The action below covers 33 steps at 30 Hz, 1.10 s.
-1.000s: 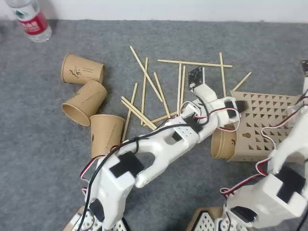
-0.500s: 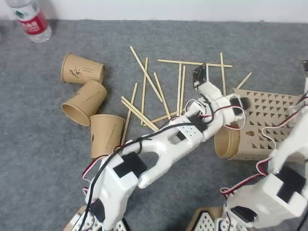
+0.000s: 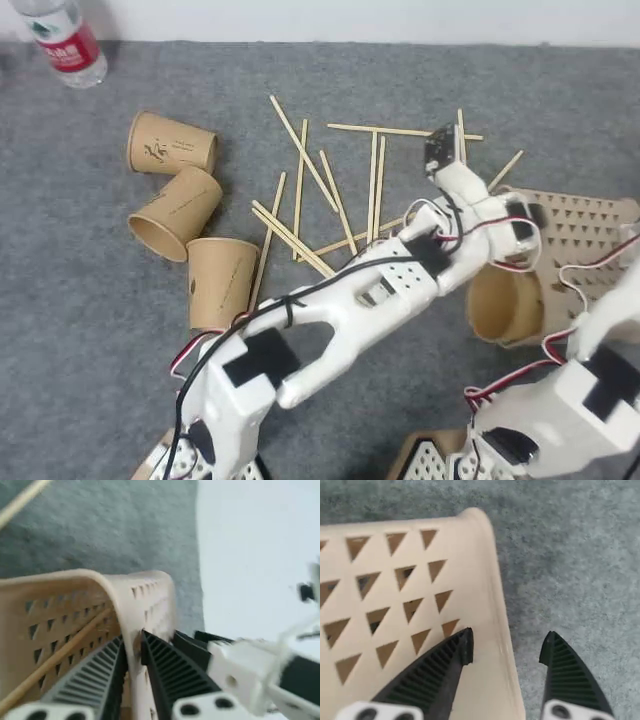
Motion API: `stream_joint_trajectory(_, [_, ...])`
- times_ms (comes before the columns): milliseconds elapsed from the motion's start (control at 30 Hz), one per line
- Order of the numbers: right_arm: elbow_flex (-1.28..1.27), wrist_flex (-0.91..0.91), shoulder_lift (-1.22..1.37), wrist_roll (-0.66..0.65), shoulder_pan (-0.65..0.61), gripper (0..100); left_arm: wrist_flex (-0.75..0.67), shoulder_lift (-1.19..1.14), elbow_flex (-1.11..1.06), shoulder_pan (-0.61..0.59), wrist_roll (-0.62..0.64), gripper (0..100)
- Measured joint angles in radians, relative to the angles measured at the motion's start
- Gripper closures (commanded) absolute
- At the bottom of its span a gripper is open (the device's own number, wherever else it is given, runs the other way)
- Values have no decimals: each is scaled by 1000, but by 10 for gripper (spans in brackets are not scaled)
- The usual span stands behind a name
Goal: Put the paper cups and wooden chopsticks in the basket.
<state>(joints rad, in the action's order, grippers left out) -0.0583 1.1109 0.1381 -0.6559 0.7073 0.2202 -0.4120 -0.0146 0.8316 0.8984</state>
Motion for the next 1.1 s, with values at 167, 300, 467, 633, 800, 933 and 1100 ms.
stream_joint_trajectory(167, [20, -26, 32, 2, 31, 757, 0, 20, 25, 61, -8, 988])
stream_joint_trajectory(300, [21, -55, 86, -43, 41, 757, 2, 23, 84, 114, -49, 988])
stream_joint_trajectory(467, [25, -55, 114, -68, 46, 757, 12, 21, 101, 123, -57, 988])
stream_joint_trajectory(633, [29, -57, 150, -129, 41, 757, 12, 14, 118, 98, -58, 988])
stream_joint_trajectory(800, [51, -60, 190, -160, 40, 757, 12, 14, 118, 75, -97, 988])
stream_joint_trajectory(933, [51, -60, 192, -183, 38, 757, 12, 14, 118, 74, -244, 988])
stream_joint_trajectory(1100, [51, -60, 192, -190, 37, 757, 12, 29, 118, 71, -465, 988])
